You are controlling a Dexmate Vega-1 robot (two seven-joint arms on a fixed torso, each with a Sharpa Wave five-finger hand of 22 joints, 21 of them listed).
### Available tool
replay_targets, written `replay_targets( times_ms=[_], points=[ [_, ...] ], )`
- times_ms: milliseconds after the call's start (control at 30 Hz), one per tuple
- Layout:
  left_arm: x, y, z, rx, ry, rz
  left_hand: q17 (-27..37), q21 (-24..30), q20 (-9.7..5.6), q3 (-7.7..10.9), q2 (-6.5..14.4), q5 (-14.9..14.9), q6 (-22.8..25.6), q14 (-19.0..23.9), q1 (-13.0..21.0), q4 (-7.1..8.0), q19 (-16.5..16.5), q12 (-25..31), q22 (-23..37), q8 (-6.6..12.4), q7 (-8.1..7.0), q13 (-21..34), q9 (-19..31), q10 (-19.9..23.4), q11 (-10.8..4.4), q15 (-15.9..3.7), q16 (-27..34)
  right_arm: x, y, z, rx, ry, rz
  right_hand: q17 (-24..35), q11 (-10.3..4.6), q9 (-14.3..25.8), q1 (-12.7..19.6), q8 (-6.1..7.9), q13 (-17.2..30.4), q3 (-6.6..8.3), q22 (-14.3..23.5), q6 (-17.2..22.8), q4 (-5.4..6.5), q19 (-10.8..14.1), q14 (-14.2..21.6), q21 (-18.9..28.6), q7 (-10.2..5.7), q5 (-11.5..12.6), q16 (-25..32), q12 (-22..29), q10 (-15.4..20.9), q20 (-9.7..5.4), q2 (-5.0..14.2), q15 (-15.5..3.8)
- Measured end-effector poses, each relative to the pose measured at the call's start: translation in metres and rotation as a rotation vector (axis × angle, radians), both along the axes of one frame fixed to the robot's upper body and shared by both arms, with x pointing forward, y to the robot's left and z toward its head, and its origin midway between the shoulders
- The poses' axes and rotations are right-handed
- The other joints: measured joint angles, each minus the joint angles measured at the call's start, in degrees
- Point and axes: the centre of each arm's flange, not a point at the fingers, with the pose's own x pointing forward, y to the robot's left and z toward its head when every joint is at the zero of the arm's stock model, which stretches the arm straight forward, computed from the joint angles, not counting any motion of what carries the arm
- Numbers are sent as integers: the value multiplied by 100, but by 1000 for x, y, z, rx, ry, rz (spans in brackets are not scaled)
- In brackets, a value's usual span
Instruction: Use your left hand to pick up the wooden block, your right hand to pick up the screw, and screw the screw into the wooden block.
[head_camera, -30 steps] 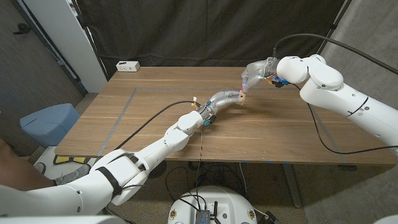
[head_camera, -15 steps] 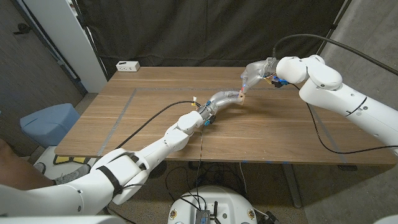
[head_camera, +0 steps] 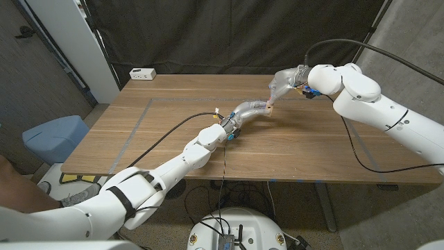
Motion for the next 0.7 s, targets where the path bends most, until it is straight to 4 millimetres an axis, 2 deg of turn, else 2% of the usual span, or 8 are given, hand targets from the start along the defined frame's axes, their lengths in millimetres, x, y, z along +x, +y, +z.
replay_targets(
  times_ms=[500, 567, 700],
  points=[
    [0, 0, -1, 2, 4, 1, 0, 0, 0, 8, 0, -5, 0, 0, -27, -5, 0, 0, 0, 0, 0, 0, 1, 0, 0, 0, 0, 0, -1, -2, 11, -15, -14, 0, 1, -69, -152, 105, -27, -1, 0, 370, 47, 92, 174, 0, 41, -1, 22, 41, 224, -29, 48, -12],
    [0, 0, -1, 3, 4, 1, 0, 0, 0, 8, 0, -9, 0, 0, -27, -4, 0, 0, 0, 0, 0, 0, 0, 0, 0, 0, 0, 0, -1, -2, 11, -17, -16, 14, -2, -69, -228, 161, -27, -4, 0, 462, 52, 92, 174, 0, 51, -1, 62, 62, 309, -29, 61, -12],
    [0, 0, -1, 4, 4, 0, 0, 0, 0, 9, 0, 18, 0, 0, -26, -4, 0, 0, 0, 0, 0, 0, -1, 0, 0, 0, 0, 1, -1, -3, 11, -20, -20, 27, -11, -99, -310, 166, -27, -33, 0, 595, 80, 113, 226, 45, 42, -8, 84, 62, 358, -50, 89, -20]
  ],
)
